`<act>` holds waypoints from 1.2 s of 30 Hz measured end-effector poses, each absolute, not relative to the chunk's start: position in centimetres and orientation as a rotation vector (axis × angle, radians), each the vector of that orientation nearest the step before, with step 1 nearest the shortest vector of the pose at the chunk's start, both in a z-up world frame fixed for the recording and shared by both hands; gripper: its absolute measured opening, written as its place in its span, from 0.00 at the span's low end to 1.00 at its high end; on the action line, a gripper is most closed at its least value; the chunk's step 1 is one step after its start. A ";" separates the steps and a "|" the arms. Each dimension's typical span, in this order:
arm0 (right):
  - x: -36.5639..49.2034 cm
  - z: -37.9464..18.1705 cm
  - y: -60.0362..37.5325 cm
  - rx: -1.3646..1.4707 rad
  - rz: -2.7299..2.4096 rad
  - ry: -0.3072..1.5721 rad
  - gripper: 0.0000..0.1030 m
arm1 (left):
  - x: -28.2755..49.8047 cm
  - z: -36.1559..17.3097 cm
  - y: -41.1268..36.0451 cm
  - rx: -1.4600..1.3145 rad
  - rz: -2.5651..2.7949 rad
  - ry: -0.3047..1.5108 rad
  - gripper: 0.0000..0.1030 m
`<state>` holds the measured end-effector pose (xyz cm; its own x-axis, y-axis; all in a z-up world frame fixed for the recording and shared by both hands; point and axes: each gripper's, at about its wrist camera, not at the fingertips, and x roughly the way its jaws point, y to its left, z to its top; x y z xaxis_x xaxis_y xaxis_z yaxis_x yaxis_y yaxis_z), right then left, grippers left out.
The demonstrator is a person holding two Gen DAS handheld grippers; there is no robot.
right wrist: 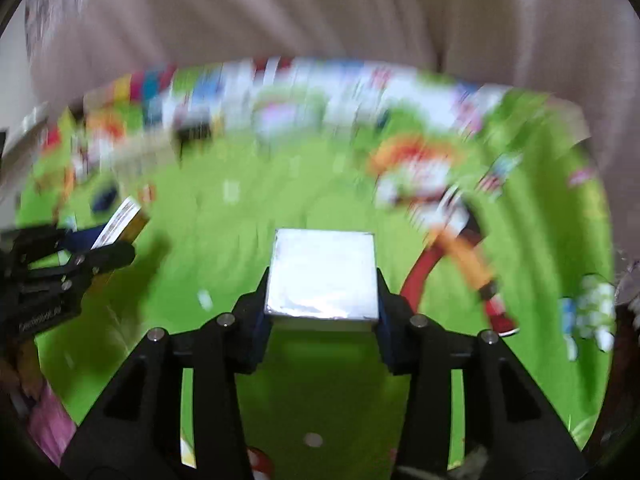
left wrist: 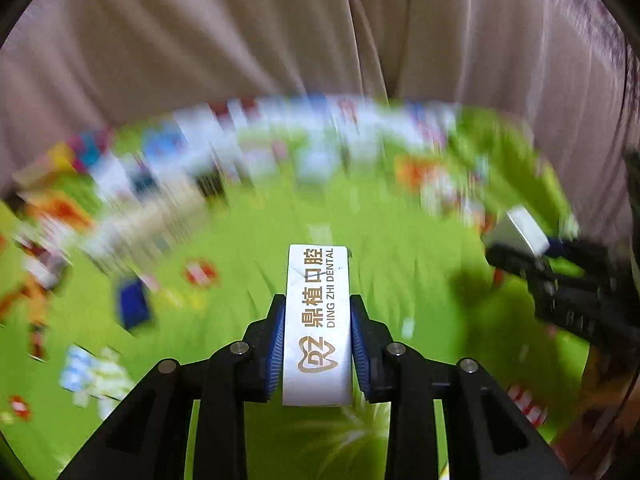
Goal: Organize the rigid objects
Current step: 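Lift both held boxes and carry them toward the storage box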
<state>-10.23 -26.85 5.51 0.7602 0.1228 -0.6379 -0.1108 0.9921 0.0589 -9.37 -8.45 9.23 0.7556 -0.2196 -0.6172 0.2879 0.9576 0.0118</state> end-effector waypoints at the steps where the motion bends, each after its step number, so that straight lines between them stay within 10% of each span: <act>1: -12.3 7.4 -26.5 0.023 0.108 0.554 0.47 | -10.4 10.7 -8.3 0.107 -0.260 0.586 0.30; 13: -25.1 18.7 -21.9 -0.079 0.015 -0.086 0.47 | -22.6 21.5 -7.1 0.119 -0.146 -0.036 0.30; 36: -25.5 20.9 -15.5 -0.105 0.294 0.019 0.47 | -26.3 21.0 1.7 0.078 -0.024 0.074 0.30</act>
